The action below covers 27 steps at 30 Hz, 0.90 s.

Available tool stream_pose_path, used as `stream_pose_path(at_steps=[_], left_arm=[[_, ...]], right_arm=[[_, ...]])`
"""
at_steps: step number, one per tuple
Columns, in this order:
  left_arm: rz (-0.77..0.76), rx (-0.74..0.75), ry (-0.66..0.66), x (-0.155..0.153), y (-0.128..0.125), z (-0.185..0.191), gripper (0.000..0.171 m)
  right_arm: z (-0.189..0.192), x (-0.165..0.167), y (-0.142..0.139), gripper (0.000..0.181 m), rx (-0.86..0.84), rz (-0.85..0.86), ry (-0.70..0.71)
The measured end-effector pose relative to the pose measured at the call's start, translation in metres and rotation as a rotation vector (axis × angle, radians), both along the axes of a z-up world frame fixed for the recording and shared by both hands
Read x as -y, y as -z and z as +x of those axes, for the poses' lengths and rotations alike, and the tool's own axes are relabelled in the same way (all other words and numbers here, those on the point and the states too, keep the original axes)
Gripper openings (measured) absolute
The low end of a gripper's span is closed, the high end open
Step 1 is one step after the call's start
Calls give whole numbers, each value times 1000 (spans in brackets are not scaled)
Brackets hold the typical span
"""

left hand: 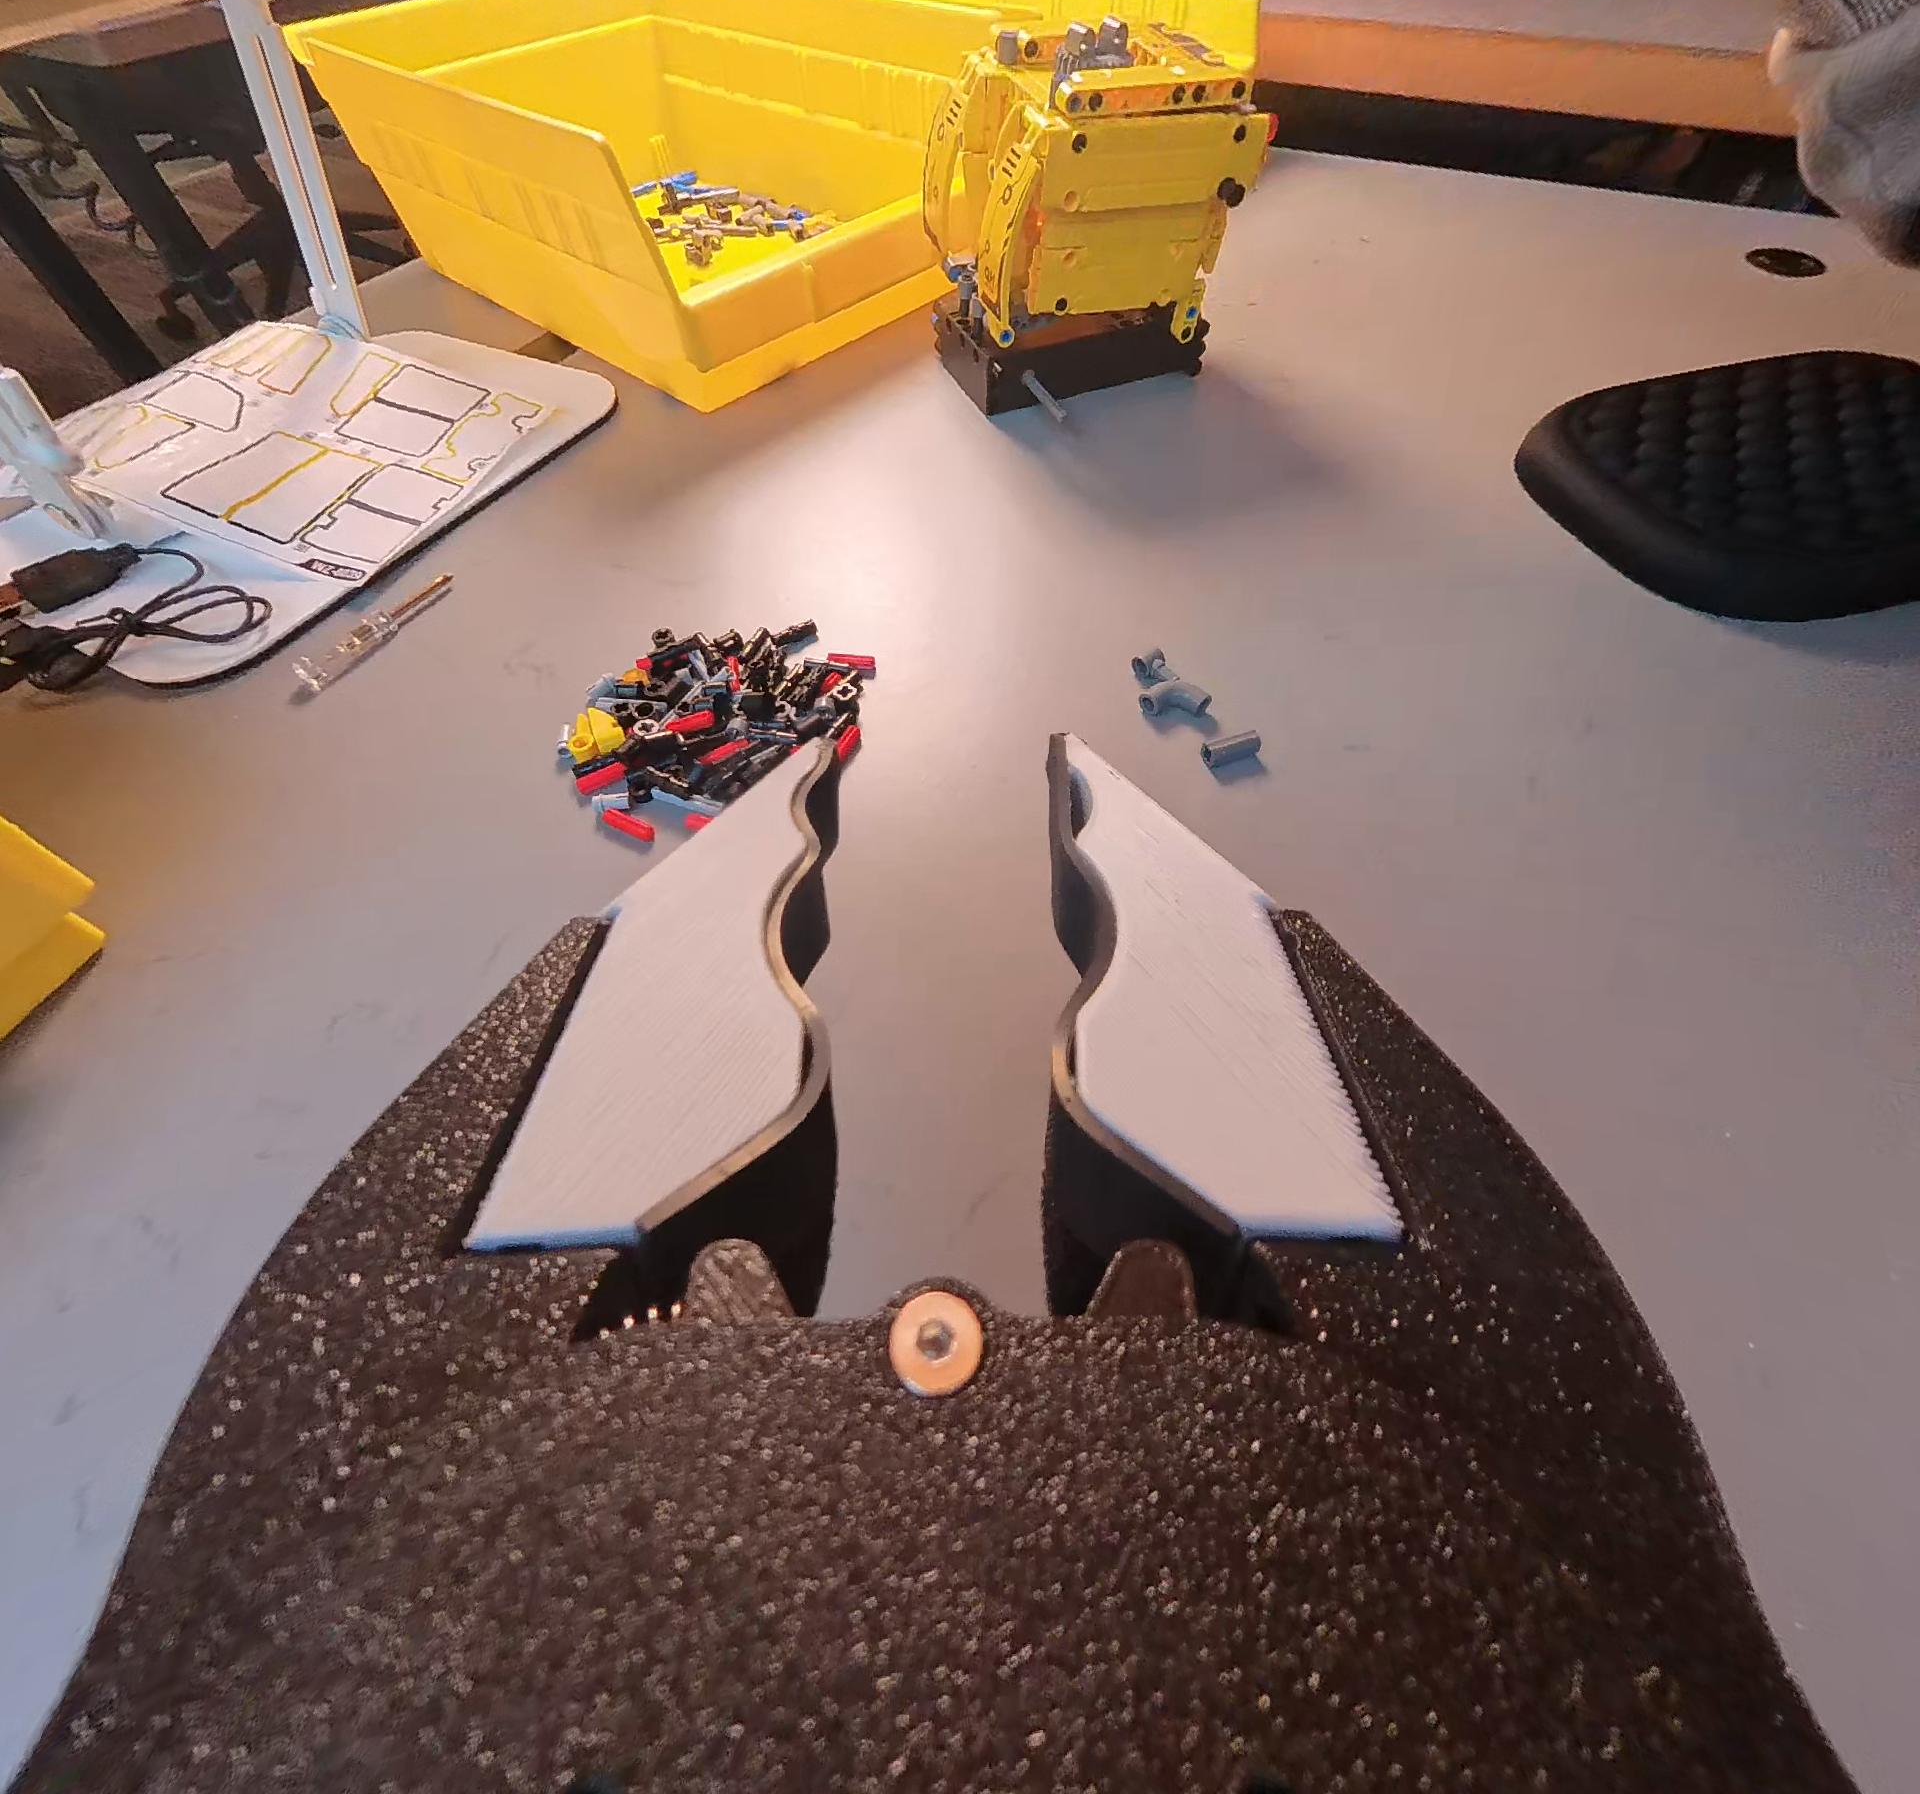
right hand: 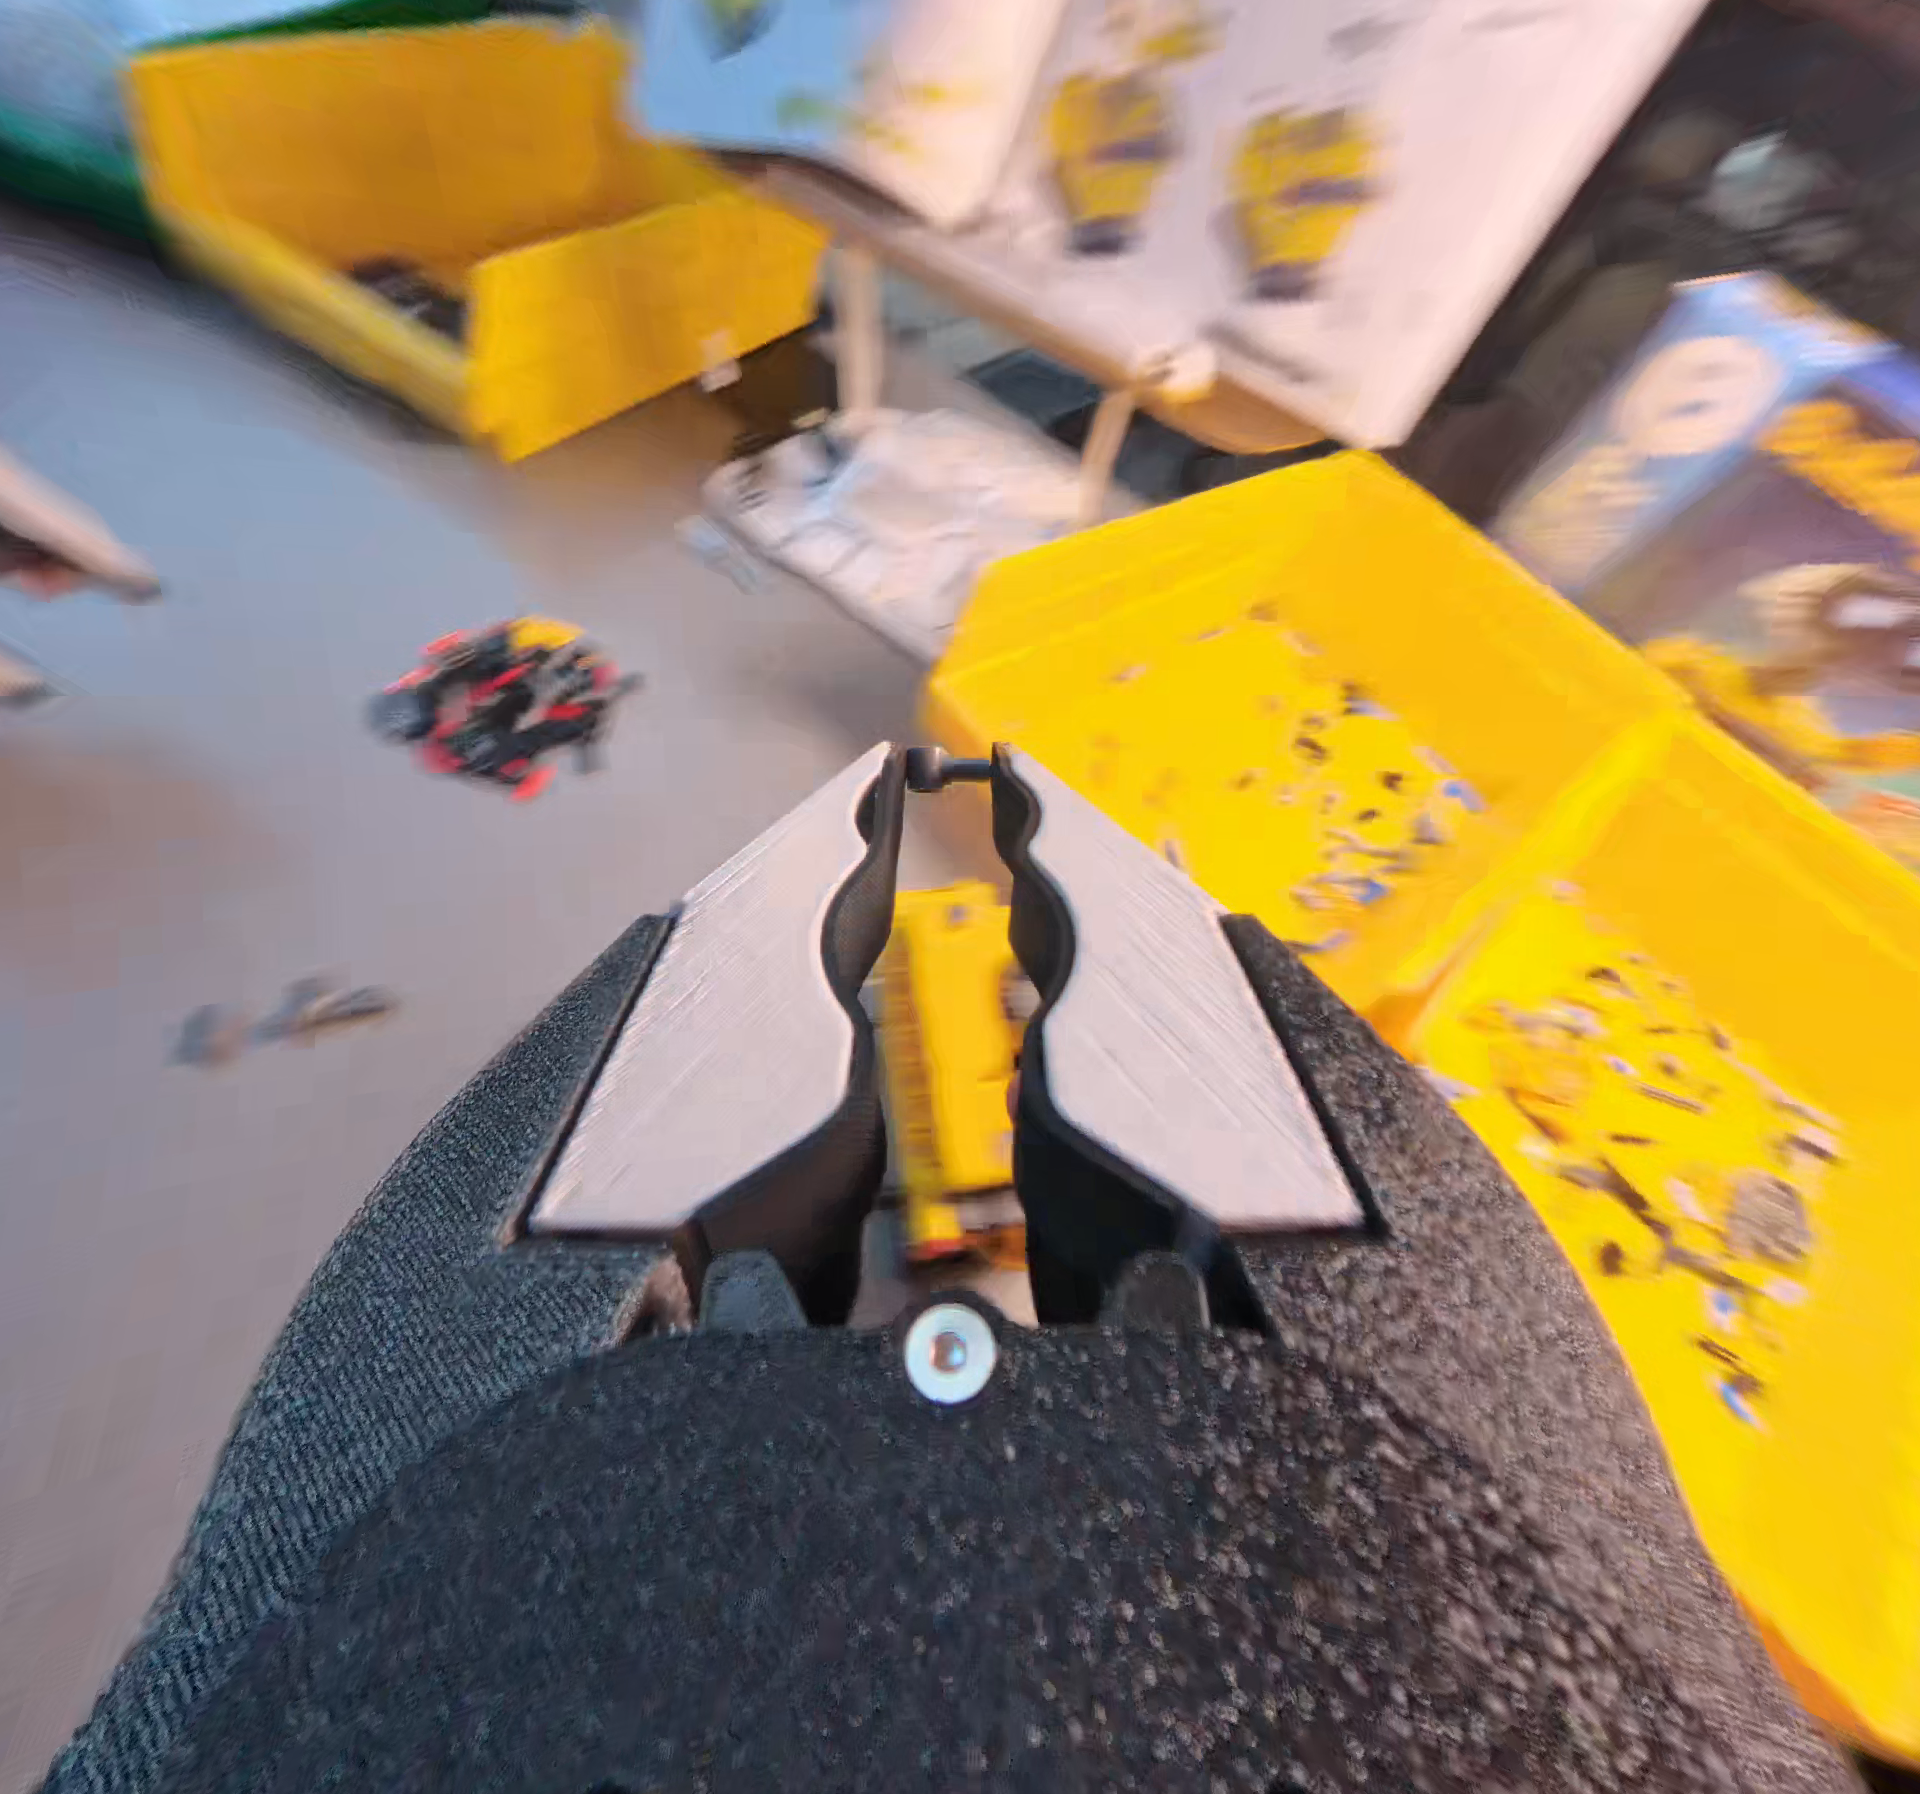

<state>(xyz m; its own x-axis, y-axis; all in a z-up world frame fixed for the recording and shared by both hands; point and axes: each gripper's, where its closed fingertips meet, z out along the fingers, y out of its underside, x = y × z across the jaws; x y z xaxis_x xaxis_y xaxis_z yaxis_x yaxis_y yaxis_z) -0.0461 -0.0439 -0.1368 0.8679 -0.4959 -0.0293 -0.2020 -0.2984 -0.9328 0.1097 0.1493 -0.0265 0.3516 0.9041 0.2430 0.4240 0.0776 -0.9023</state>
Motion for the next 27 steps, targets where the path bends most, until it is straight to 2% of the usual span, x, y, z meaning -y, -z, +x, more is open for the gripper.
stream_pose_path(at_steps=[2,3,5,7,10,12,15,17,19,21,24,27], left_arm=[[17,5,-15,-1,-4,-2,43],[28,10,-23,-2,-7,-3,45],[49,31,-40,-2,-13,-6,48],[60,50,-50,-2,-17,-9,50],[68,49,-61,-2,-19,-12,50],[64,41,-66,-3,-17,-13,50],[51,40,-65,-3,-13,-14,49],[42,40,-58,-4,-11,-12,49],[35,35,-53,-4,-8,-11,49],[29,30,-50,-4,-7,-10,49],[24,22,-51,-4,-4,-11,50],[24,24,-55,-4,-4,-13,49]], right_arm=[[38,-61,-31,15,-71,93,195],[56,-89,-38,15,-78,130,278],[83,-141,-29,16,-24,145,408],[104,-183,-7,16,31,110,507],[126,-222,23,24,128,94,622],[122,-220,25,30,112,92,618],[99,-185,-1,31,28,154,530],[65,-136,-11,30,-6,160,358],[25,-70,-2,30,11,96,126],[-6,-10,23,31,64,37,-45],[-37,62,82,31,191,-69,-235],[-48,108,139,31,326,-197,-378]])
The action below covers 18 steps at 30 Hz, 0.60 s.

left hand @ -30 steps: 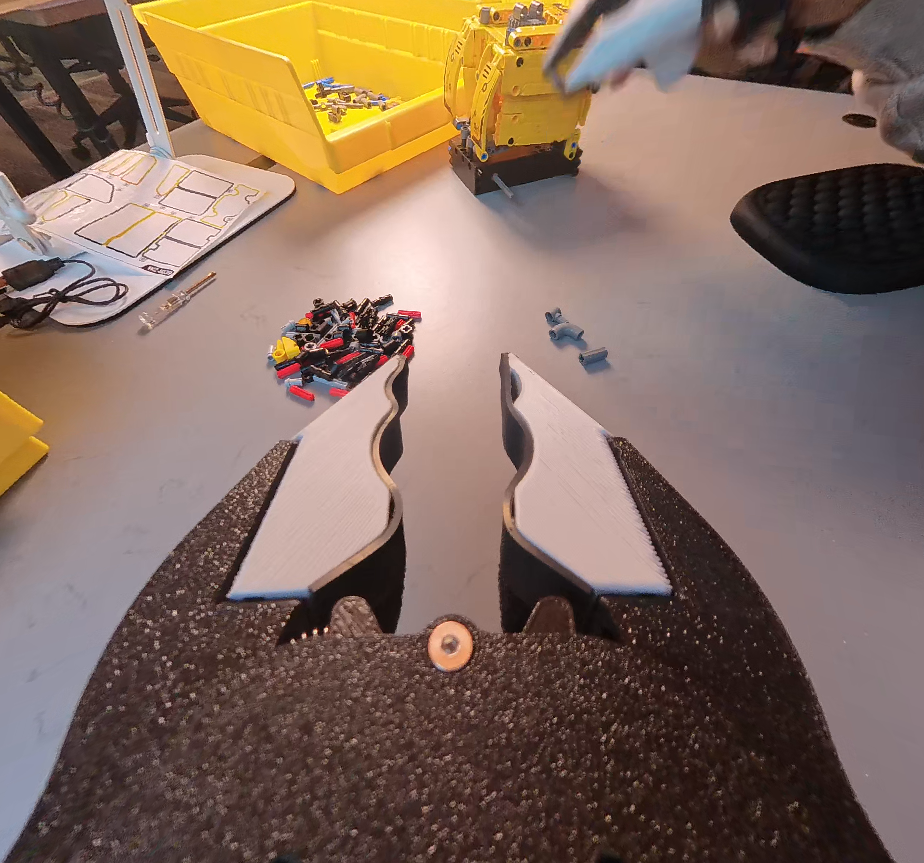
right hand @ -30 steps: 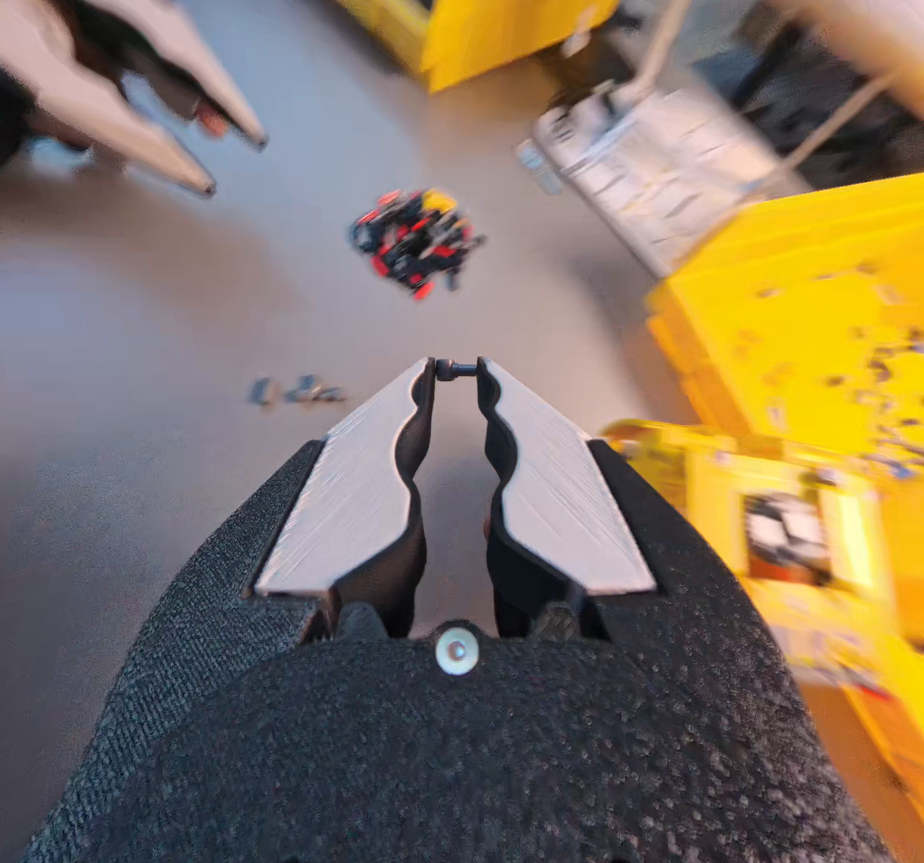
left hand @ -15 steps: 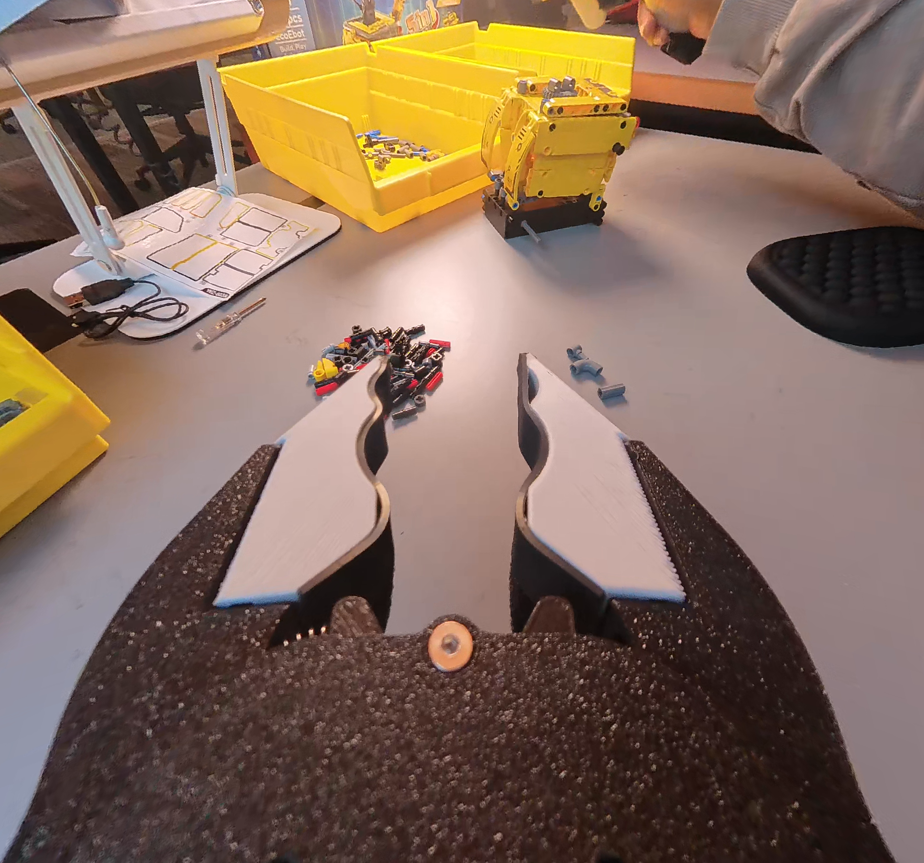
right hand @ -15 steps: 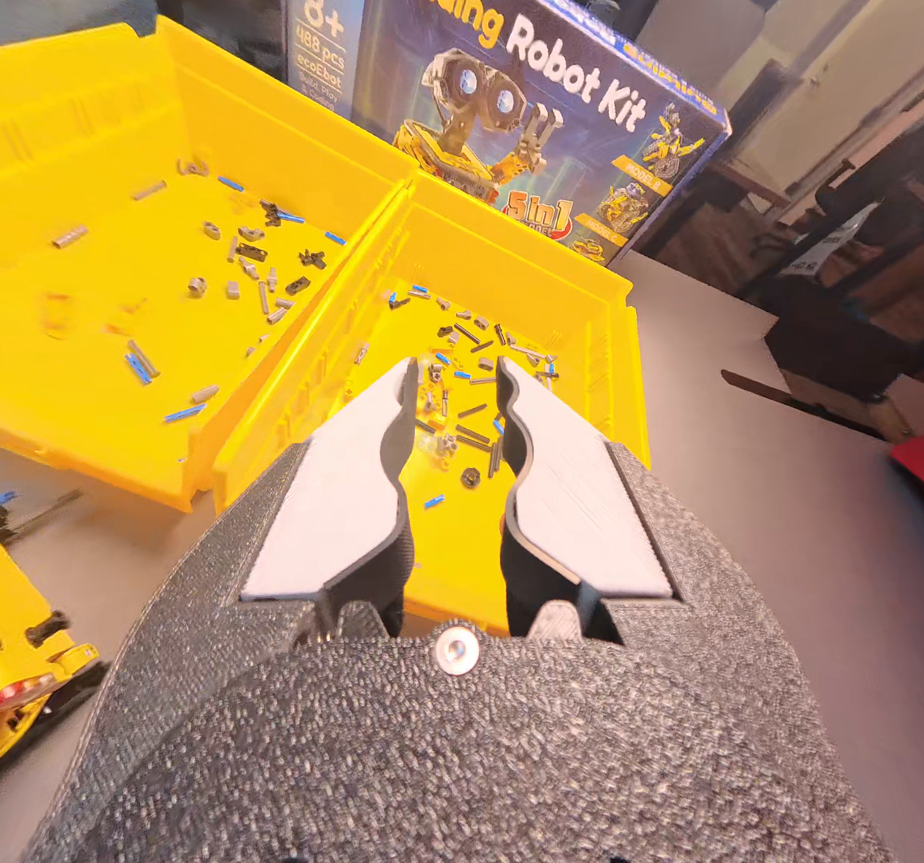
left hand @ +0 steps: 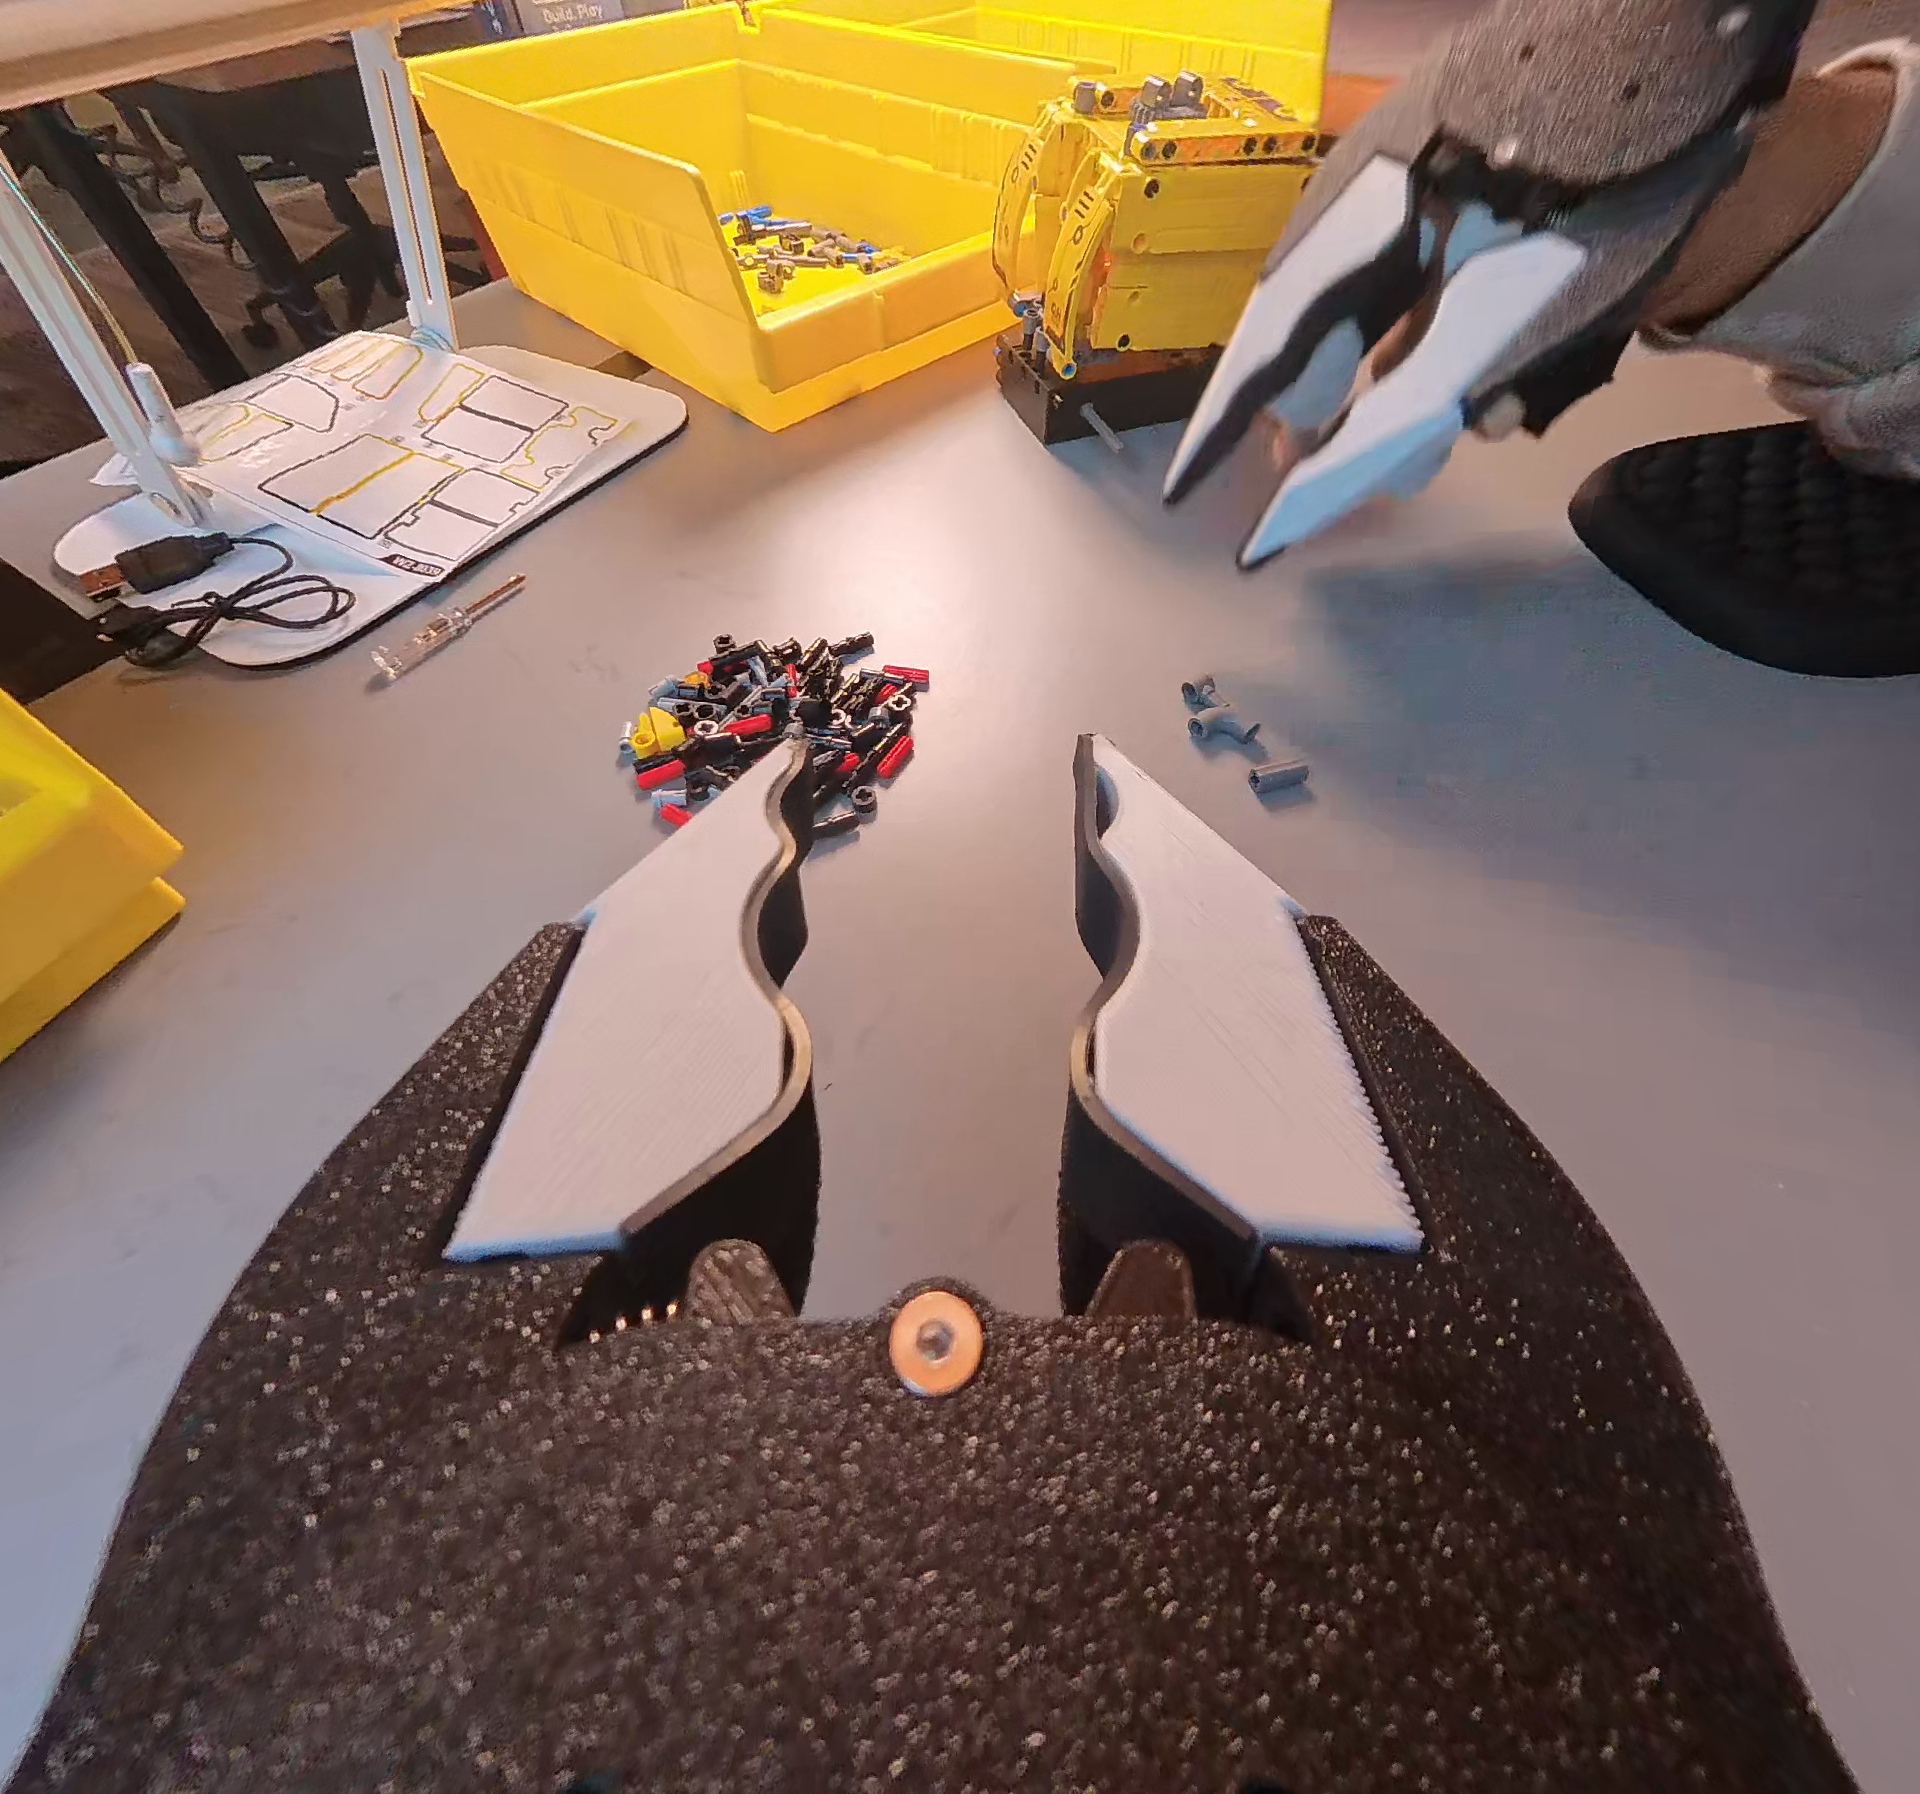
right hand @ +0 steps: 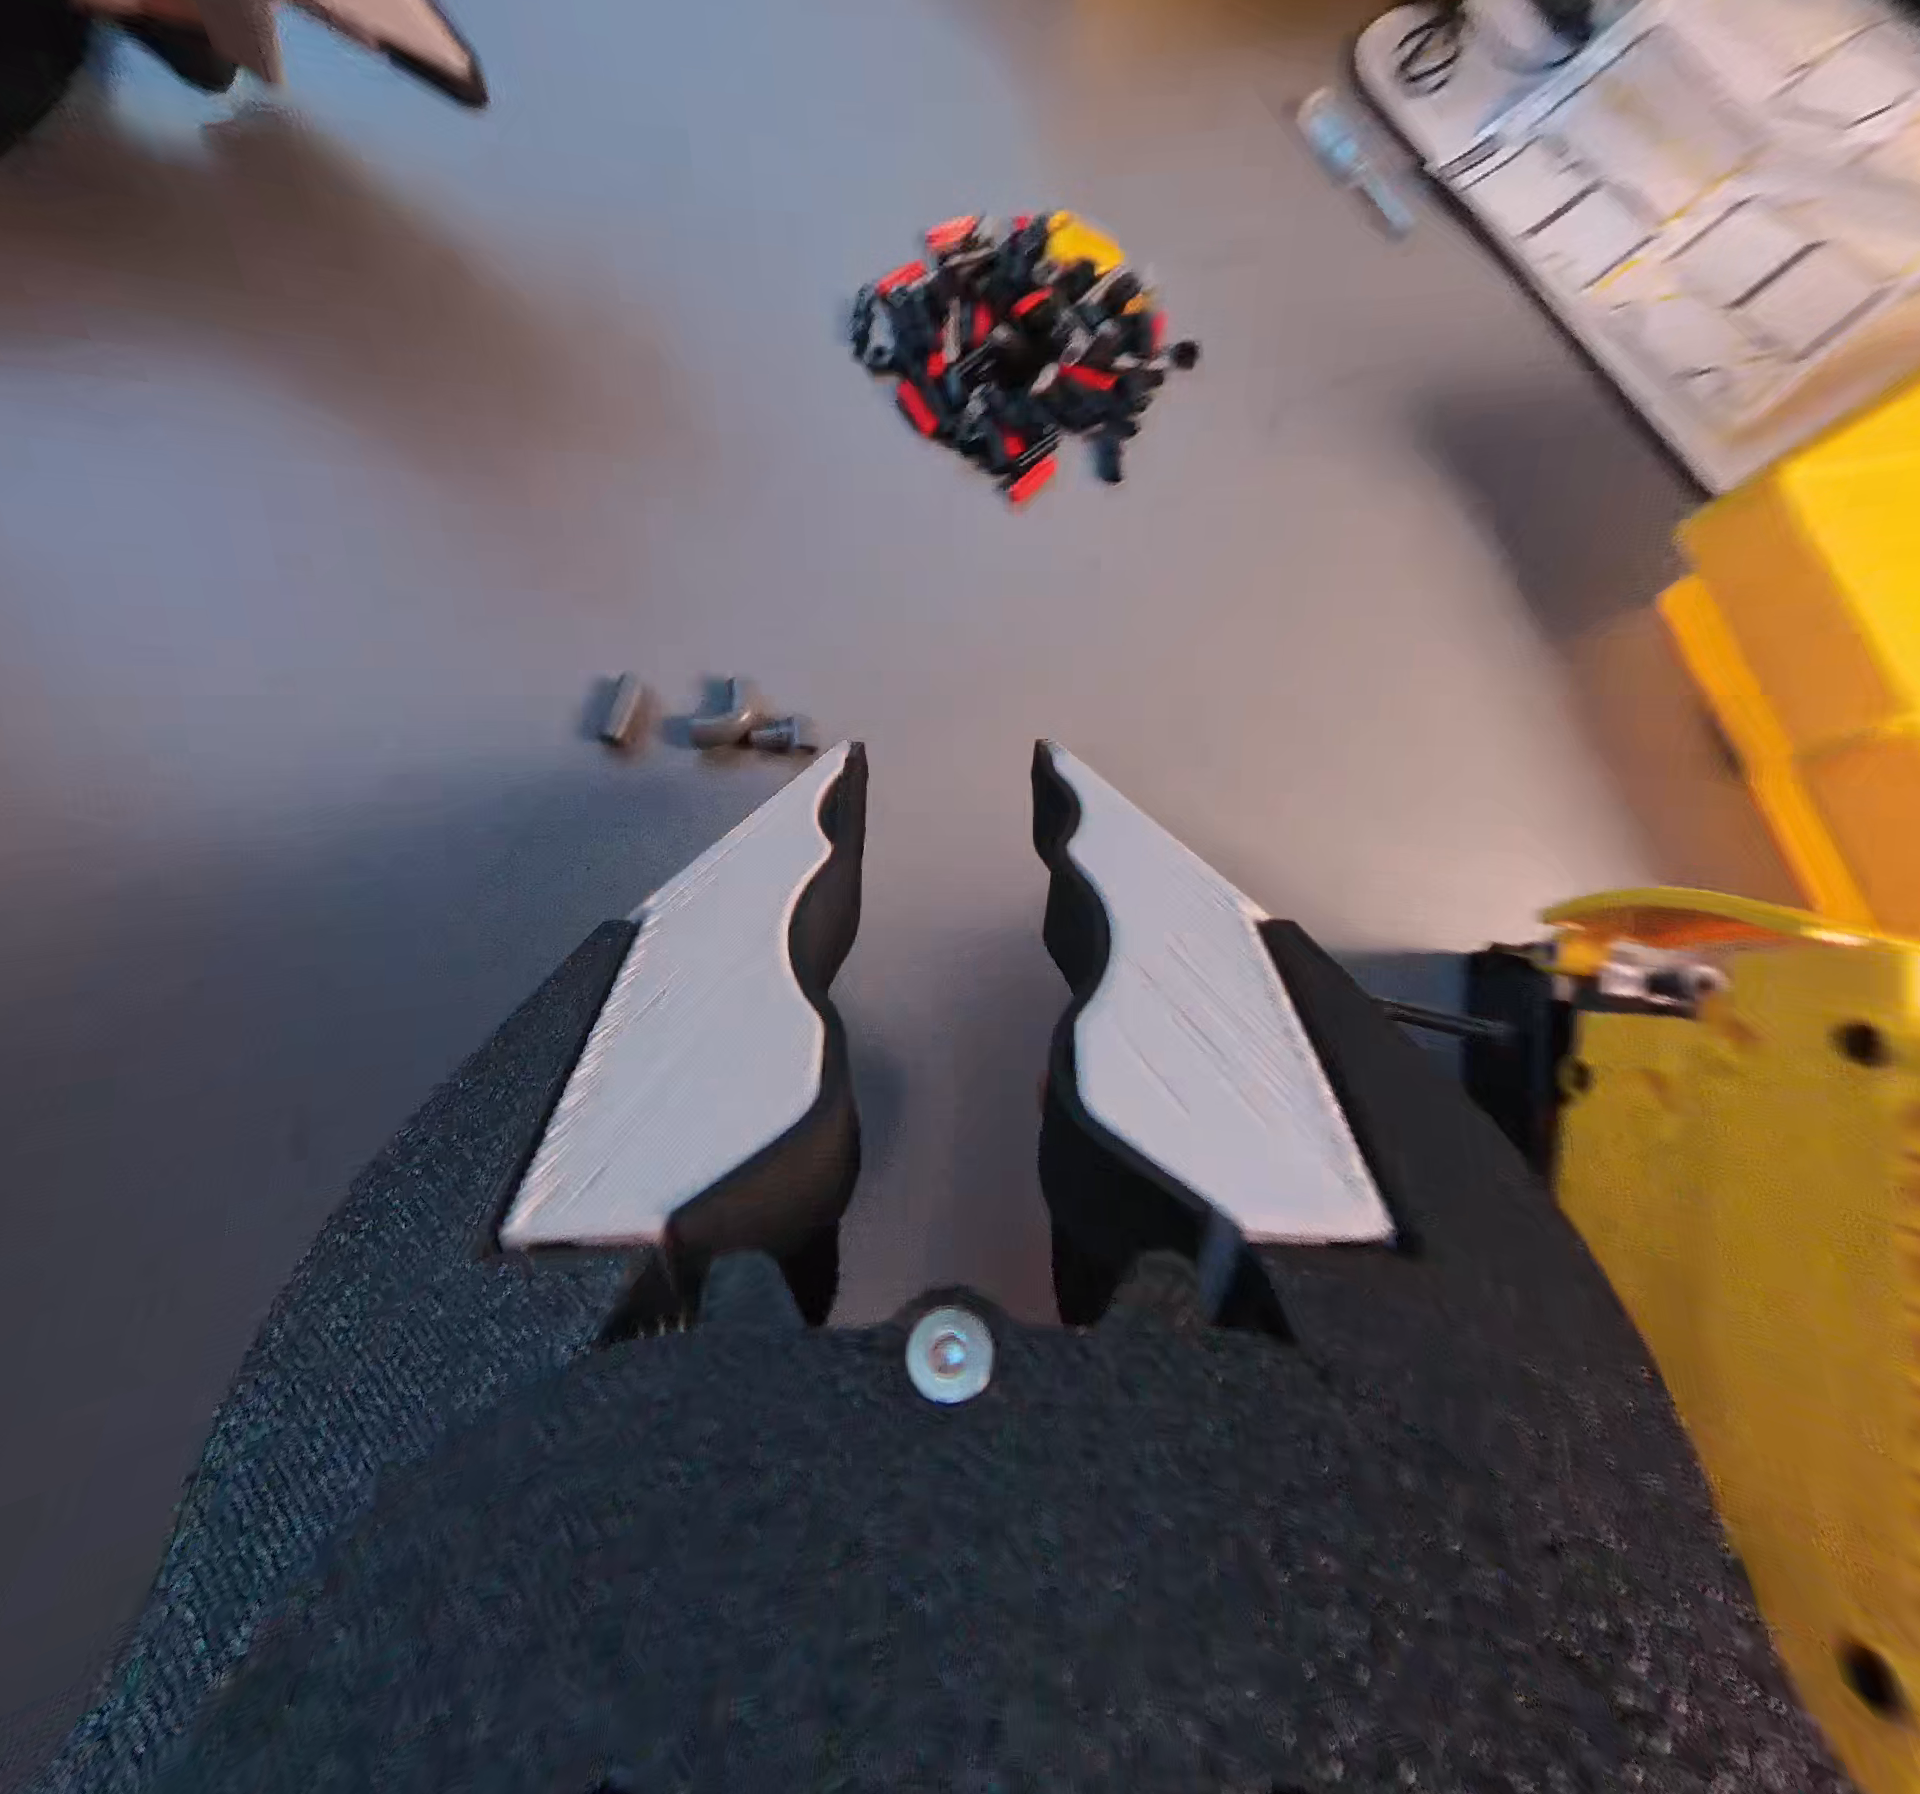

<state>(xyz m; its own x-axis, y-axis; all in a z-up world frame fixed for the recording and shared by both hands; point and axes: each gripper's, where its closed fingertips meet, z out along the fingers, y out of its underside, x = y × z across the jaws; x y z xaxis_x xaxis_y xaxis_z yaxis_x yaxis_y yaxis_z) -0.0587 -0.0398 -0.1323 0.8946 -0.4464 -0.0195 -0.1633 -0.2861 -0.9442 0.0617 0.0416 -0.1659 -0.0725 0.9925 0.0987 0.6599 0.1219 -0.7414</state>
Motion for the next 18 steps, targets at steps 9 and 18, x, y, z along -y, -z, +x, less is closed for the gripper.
stream_pose_path(at_steps=[9,18], left_arm=[[-6,-7,5,0,2,0,49],[-1,-2,8,1,1,0,49]], right_arm=[[-12,35,38,25,119,-66,-125],[-17,27,21,0,63,14,-109]])
